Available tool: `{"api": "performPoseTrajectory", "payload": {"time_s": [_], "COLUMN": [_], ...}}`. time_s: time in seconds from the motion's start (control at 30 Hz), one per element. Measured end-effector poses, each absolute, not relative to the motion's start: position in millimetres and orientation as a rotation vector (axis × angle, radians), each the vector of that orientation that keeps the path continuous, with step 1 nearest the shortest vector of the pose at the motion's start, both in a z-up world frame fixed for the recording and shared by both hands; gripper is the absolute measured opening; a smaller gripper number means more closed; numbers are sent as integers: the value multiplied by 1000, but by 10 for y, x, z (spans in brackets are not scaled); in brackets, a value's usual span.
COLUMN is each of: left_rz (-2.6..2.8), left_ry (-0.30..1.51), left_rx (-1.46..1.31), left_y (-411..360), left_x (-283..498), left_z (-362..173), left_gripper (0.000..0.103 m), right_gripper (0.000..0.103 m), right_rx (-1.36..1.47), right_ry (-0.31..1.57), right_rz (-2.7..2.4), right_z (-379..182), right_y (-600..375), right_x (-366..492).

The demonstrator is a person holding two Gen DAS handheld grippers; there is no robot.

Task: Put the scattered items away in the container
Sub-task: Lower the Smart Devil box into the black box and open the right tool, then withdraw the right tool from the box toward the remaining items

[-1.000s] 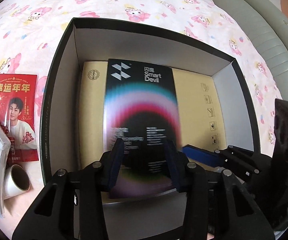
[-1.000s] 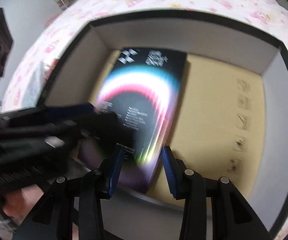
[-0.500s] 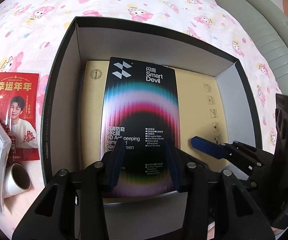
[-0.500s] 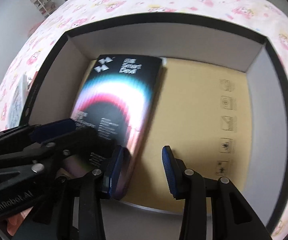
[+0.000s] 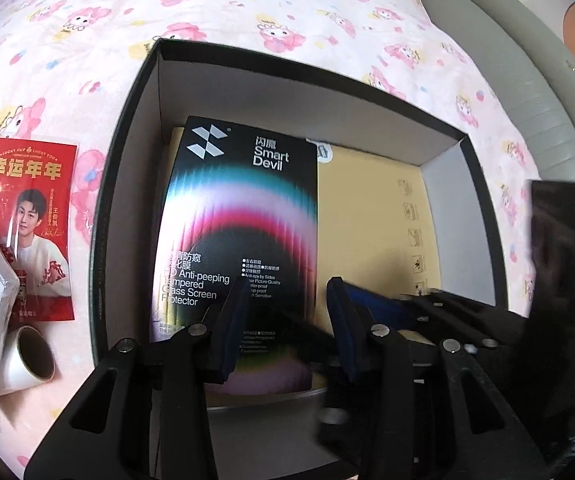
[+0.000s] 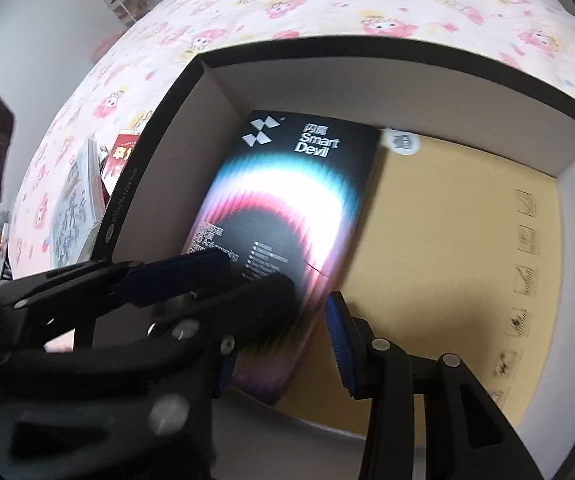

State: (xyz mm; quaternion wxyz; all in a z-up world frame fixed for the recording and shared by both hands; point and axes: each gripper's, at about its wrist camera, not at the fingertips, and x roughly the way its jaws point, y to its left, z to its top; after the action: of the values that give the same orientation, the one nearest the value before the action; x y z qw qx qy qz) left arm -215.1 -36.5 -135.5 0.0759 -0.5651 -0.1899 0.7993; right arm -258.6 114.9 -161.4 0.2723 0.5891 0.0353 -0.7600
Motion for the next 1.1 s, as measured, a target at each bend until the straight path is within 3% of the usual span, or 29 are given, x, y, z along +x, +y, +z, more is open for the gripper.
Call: {"api": "performPoseTrajectory", "payload": {"time_s": [0.07,0.23,0.4,0.53,0.63,0.83,1.1], "left_rz": [2387,2386,2408,2423,2451,2512,2517], "left_ry": [-541,-422,-289,-134,-42,106,29], "left_rx": [-1709,-1732,-1754,-1761,-1777,-1837,-1861], "left_y": [-375,-236,-105,87,149,185,60], "left_x": [-2148,-2167,-2154,-2142,-2147,-2181,-2222], "left_z": [-1351,-1363,-1384,-1427,-1449,-1510,-1529], "left_gripper": [43,64,64,65,64,64,65], "right_gripper": [38,38,39,39,39,39,39], "right_rx": [1592,1573,1506,1487,1491,1485,1478], "right_ry": [99,166,350,407,301,265,178], "right_rz": [-2088,-2211,-2372,-2465,-2409,-2371,-2356], "right_z": [-1572,-1448,-1340,-1328,-1328,-1373,-1392], "right_y": [1330,1784,1832,1323,1415,1338,1293], "right_x": [-2534,-2384,-2282,-2630,-2617,-2593,-2490]}}
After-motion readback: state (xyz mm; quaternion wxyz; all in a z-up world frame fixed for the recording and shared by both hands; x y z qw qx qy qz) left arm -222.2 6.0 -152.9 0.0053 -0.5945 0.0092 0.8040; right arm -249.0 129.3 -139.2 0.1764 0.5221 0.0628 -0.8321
